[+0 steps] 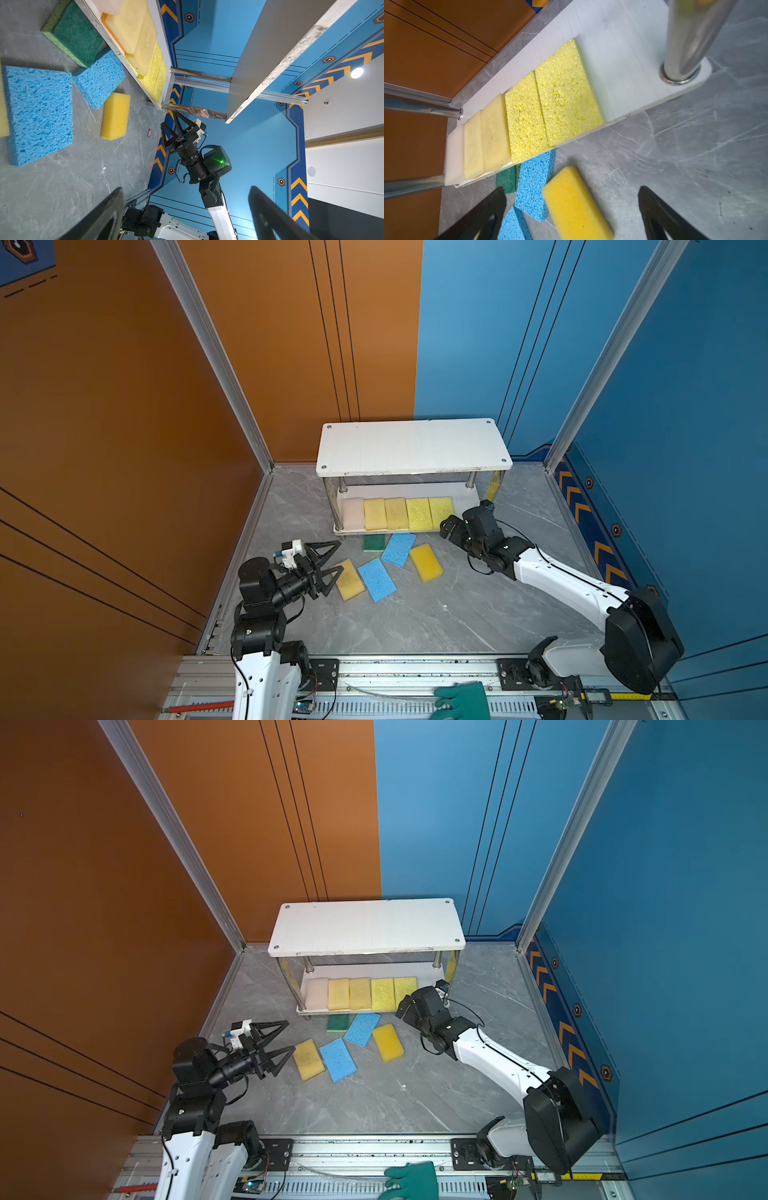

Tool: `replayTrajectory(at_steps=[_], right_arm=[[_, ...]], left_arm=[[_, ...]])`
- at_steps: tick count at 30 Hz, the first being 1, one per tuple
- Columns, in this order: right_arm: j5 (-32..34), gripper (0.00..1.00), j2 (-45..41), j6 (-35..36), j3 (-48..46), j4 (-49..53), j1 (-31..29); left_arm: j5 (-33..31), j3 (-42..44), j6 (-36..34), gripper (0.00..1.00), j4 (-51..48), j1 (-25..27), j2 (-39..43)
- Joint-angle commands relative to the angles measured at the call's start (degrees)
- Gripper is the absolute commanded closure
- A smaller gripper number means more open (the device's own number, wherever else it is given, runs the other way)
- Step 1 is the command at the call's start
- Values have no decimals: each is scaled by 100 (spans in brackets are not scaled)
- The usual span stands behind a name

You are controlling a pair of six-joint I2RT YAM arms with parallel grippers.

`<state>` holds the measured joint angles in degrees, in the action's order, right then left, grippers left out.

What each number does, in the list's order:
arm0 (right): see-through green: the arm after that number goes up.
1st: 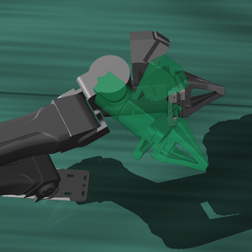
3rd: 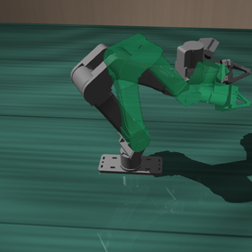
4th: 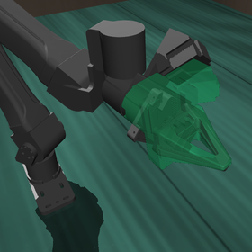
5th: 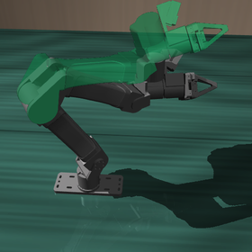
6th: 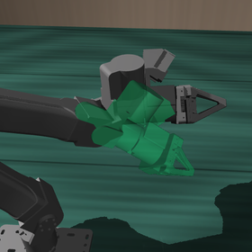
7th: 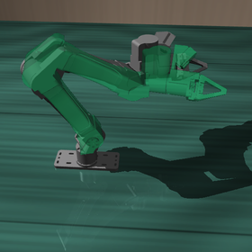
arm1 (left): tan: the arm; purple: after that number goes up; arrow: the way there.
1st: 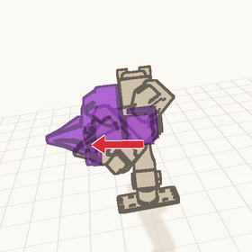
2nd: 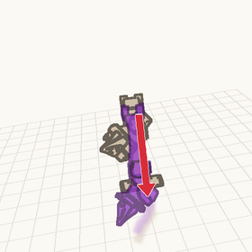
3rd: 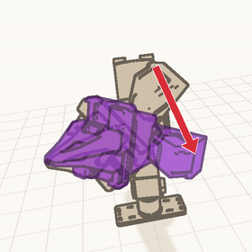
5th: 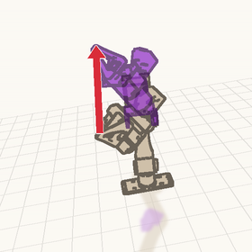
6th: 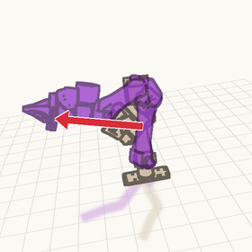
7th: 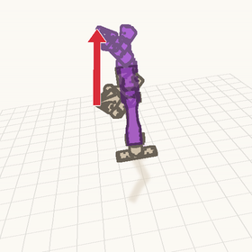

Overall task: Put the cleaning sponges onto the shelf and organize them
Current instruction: 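Open the right gripper and draw it back from the shelf, then move the right gripper down over the yellow foam sponge on the table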

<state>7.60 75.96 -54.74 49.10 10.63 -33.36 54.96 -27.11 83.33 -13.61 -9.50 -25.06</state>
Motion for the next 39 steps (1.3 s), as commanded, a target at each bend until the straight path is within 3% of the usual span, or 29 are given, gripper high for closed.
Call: replayTrajectory(at_steps=[1,9,14,17,22,30,39], right_arm=[[113,0,-403,-126,-204,471,-87],[-350,0,-1230,284,-442,1183,-74],[-821,0,-1650,618,-572,1632,-9],[-1108,0,-1851,722,-671,1848,48],[-1479,0,-2160,799,-888,2042,107],[-1949,0,-2213,780,-1299,2170,149],[-2579,0,-1242,1207,-982,2186,77]], left_arm=[[119,61,-306,5,-276,-39,112],[-84,58,-1002,0,-1294,101,380],[-506,109,-1381,1,-1994,490,619],[-937,154,-1598,1,-2419,925,714],[-1978,319,-1756,2,-2670,2132,599],[-3355,315,-2043,2,-2674,3865,-401],[-3781,-251,-2650,2,-2687,4571,-1537]])
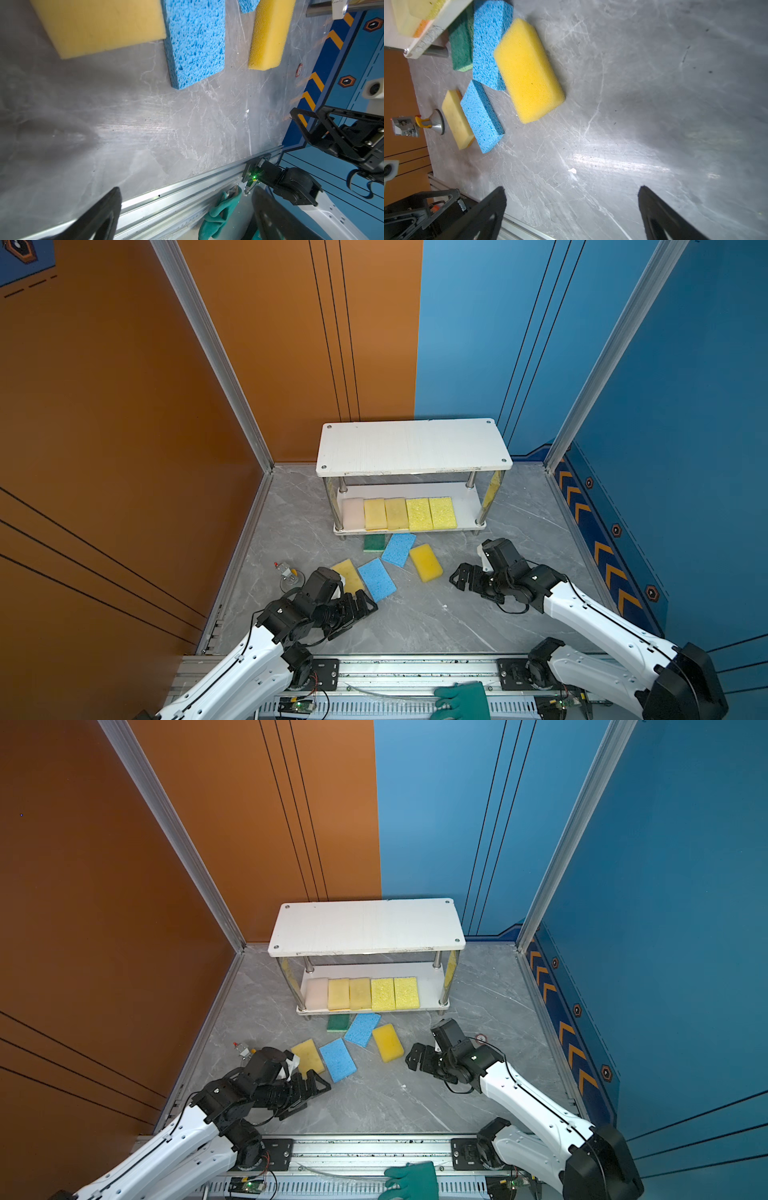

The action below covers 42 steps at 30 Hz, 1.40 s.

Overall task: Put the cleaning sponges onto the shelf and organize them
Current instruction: 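Move the right gripper down over the yellow foam sponge on the table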

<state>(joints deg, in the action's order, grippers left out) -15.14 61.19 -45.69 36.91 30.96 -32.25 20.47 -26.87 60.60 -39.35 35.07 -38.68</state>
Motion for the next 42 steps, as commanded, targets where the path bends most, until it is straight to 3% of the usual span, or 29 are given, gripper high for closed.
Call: replayTrajectory(at_steps=[1,8,20,29,42], right_arm=[[-347,0,364,367,320,174,-40],[-270,0,1364,715,1066,481,-170],[-227,0,2596,1178,2232,669,-255],[-337,0,3193,1470,2862,907,-279],[-429,10,3786,1799,3279,1020,-273]], left_arm=[[-362,-331,-420,2,-134,139,-252],[-203,-477,-598,2,-292,150,-602],[503,-91,-252,2,-283,-612,262],[635,-122,-316,2,-283,-772,225],[765,-214,-494,2,-283,-957,14]])
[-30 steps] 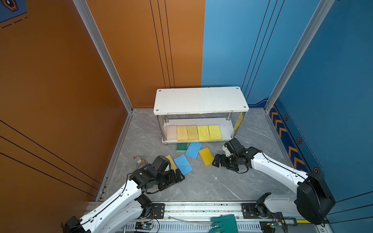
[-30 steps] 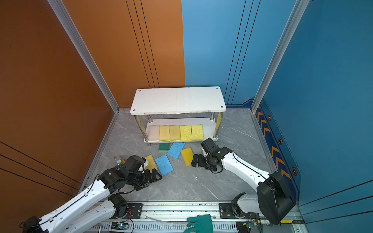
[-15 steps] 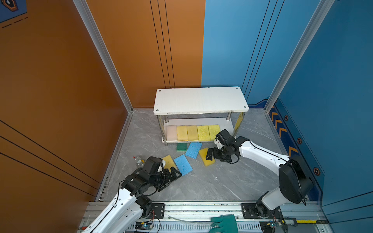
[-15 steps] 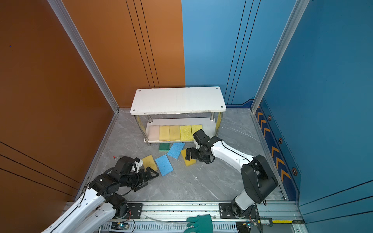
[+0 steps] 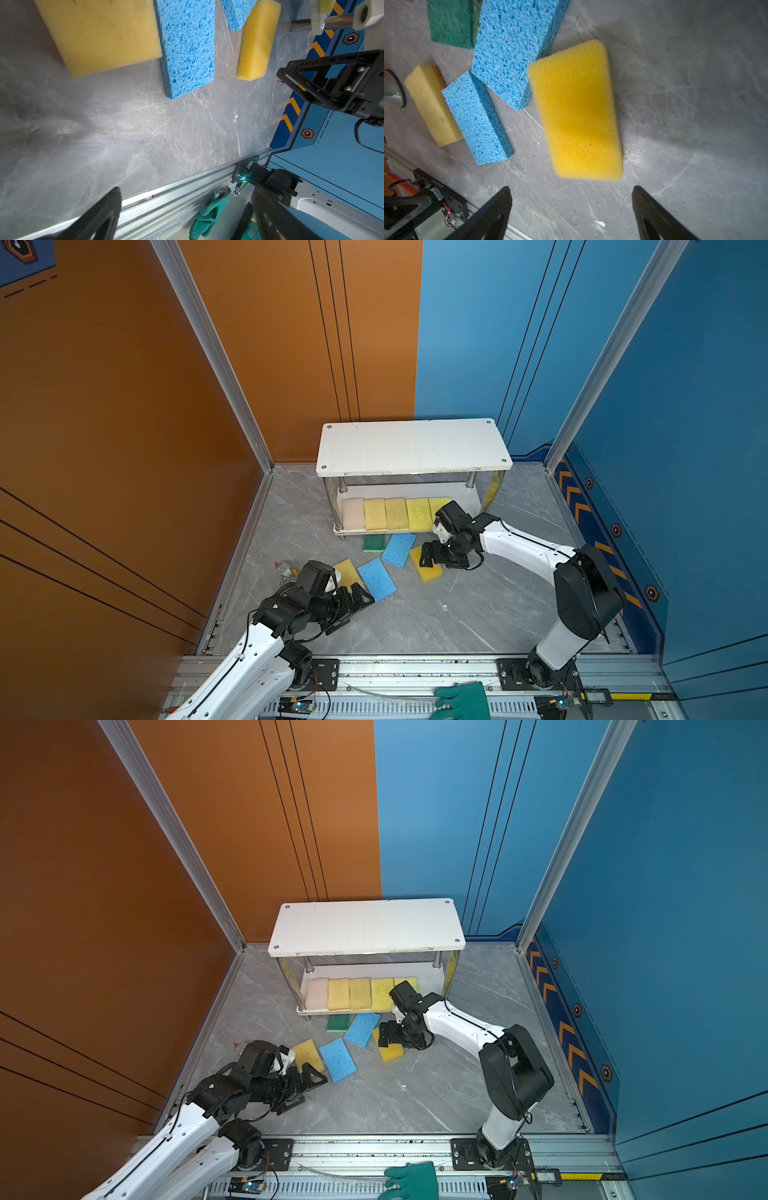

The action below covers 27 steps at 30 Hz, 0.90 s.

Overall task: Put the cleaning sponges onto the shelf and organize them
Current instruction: 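Move the right gripper down over the yellow foam sponge on the table, then close the right gripper on the end of the yellow foam sponge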

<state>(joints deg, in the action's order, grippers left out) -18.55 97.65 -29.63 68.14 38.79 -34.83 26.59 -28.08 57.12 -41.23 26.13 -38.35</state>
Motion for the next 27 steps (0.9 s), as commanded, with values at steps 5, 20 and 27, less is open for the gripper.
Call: replayTrajectory(at_steps=[5,20,27], right_arm=[[-88,13,360,269,230,238,-11],[75,35,596,216,235,227,-31],[172,44,640,186,236,228,-55]], left_arm=[[217,-76,-175,2,-95,-108,-19],[365,25,-140,2,-95,-196,145],[413,106,-70,2,-95,-231,293]])
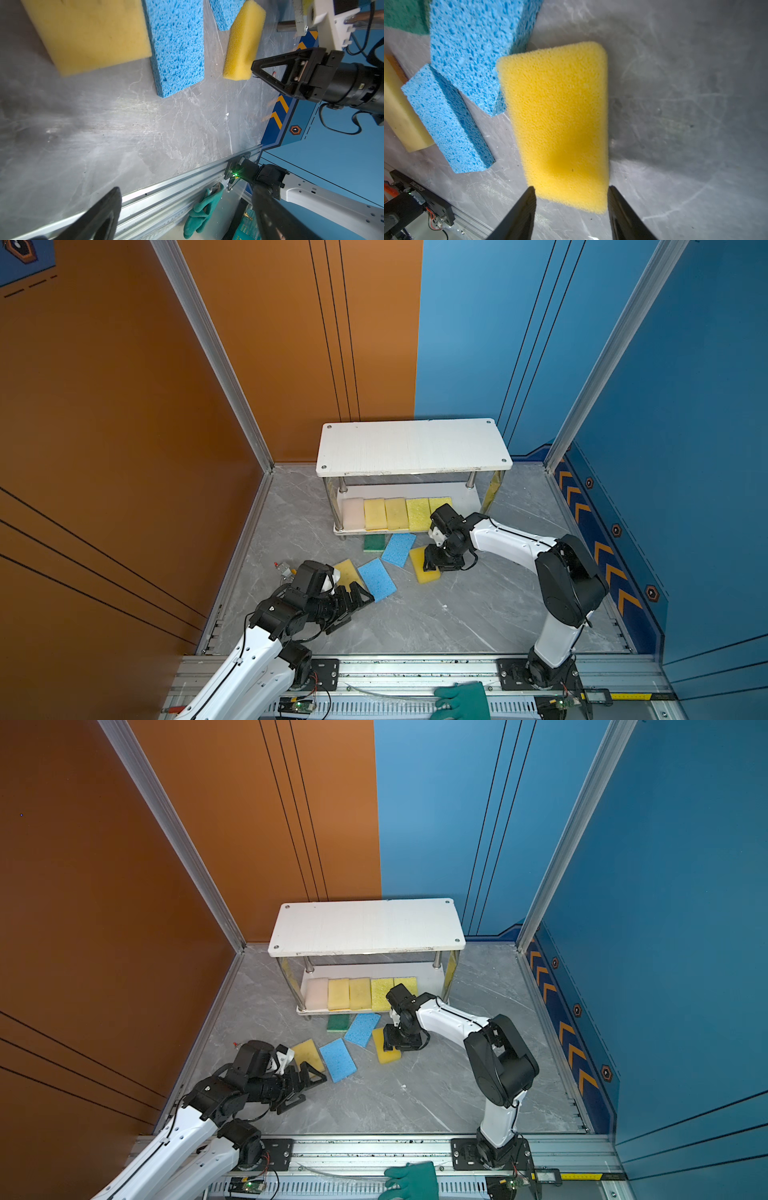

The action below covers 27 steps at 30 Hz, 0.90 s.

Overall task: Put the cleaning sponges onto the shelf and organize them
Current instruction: 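Close the right gripper on the end of the yellow foam sponge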

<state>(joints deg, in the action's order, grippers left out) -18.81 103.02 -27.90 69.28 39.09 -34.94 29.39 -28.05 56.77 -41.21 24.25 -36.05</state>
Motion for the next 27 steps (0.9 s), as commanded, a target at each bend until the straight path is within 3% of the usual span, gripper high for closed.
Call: replayTrajectory(at_steps=[1,13,24,27], right_arm=[[219,45,113,13,115,202,-48],[350,55,259,38,99,203,-81],[333,87,167,48,18,198,-89],[342,89,62,31,-58,193,-98]], left_arm=[[137,112,-35,2,-98,-43,78],[132,129,8,2,-98,-72,93],[111,18,-85,2,-95,-131,-97],[102,-20,-96,2,-90,-149,-116]])
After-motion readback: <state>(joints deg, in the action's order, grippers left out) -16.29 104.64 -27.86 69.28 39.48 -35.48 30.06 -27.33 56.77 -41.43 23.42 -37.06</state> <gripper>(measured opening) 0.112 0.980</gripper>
